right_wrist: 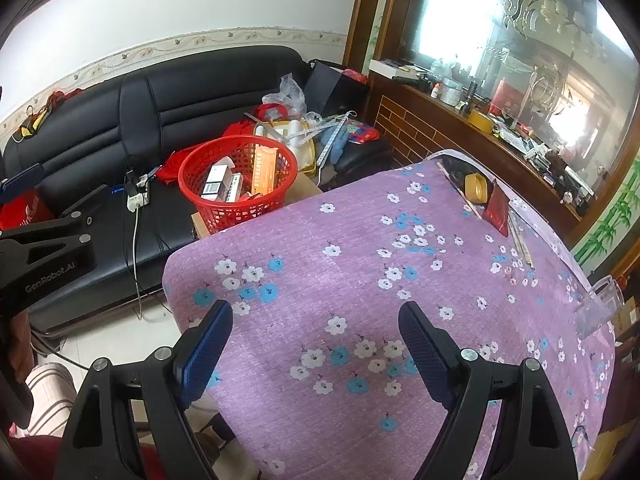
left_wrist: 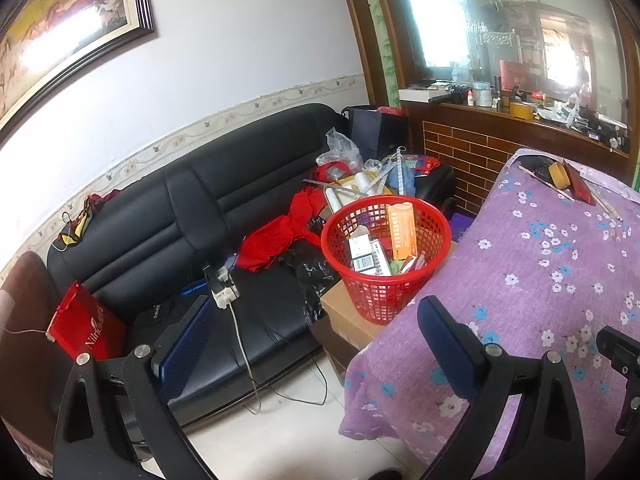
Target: Collect trash
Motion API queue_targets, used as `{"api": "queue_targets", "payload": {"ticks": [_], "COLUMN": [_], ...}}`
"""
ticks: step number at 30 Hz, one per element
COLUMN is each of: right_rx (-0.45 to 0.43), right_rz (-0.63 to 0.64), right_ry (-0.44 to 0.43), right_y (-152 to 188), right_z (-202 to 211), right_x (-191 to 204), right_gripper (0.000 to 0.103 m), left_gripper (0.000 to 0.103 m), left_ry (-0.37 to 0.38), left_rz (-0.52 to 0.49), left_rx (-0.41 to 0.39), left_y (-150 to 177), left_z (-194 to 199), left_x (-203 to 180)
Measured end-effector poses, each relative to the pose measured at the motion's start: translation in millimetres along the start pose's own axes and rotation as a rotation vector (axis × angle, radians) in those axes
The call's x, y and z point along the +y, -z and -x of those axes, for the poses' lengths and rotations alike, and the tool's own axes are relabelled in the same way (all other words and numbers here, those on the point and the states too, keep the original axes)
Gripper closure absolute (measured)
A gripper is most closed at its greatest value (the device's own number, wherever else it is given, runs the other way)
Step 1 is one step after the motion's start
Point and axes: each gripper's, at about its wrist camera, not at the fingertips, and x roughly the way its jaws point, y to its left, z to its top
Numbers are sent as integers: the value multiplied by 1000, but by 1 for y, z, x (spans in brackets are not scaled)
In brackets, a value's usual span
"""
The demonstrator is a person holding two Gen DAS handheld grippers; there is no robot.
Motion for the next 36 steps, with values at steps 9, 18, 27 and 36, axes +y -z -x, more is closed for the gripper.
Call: {"api": "queue_targets", "payload": {"ticks": [9,18,27,36], "right_rx": [4,5,8,17], "right_rz": [6,13,14,9], "right_ry": [0,-3,-3,-1], "right_y": [2,4,5,9], "right_z": [0,-1,-1,-3], "right_x": [4,5,7,5], "right_gripper": [15,15,15,15], "left_gripper": [4,4,4,4], "left_ry": [2,0,1,10], "left_rz": [2,1,2,-6], "left_rx": [3,1,4,11], "left_y": [2,2,3,3], "left_z": [-1,-2,-1,-2], "left_x": [2,3,3,-4]}}
